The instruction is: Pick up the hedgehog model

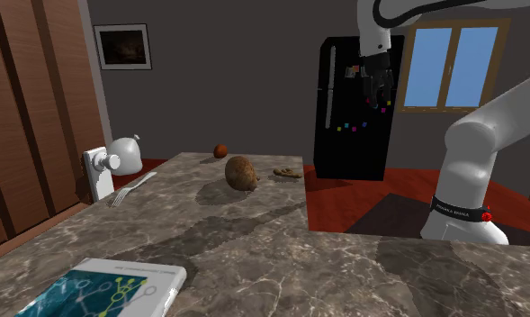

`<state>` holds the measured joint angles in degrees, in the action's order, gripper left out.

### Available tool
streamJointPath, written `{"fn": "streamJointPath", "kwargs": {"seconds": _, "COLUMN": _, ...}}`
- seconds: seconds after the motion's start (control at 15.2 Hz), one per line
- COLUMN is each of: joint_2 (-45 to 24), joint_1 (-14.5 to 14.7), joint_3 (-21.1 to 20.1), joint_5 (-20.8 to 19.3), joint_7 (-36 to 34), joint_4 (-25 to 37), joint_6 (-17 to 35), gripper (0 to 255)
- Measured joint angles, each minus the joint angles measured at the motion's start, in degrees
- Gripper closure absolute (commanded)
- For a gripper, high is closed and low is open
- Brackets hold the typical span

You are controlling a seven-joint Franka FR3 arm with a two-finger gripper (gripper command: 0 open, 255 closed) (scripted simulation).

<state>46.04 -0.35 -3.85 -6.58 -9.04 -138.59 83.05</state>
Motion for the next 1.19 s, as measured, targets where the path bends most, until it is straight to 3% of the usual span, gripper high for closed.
{"fn": "streamJointPath", "kwargs": {"seconds": 0.46, "joint_2": -5.34, "joint_1": 1.00, "joint_3": -5.17, "joint_5": 4.38, "joint_7": -7.71, "joint_4": -0.06, "joint_6": 6.06, "gripper": 0}}
{"fn": "streamJointPath", "kwargs": {"seconds": 1.19, "joint_2": -24.43, "joint_1": 1.31, "joint_3": -15.89, "joint_5": 8.06, "joint_7": -24.49, "joint_4": 7.16, "joint_6": 20.18, "gripper": 0}}
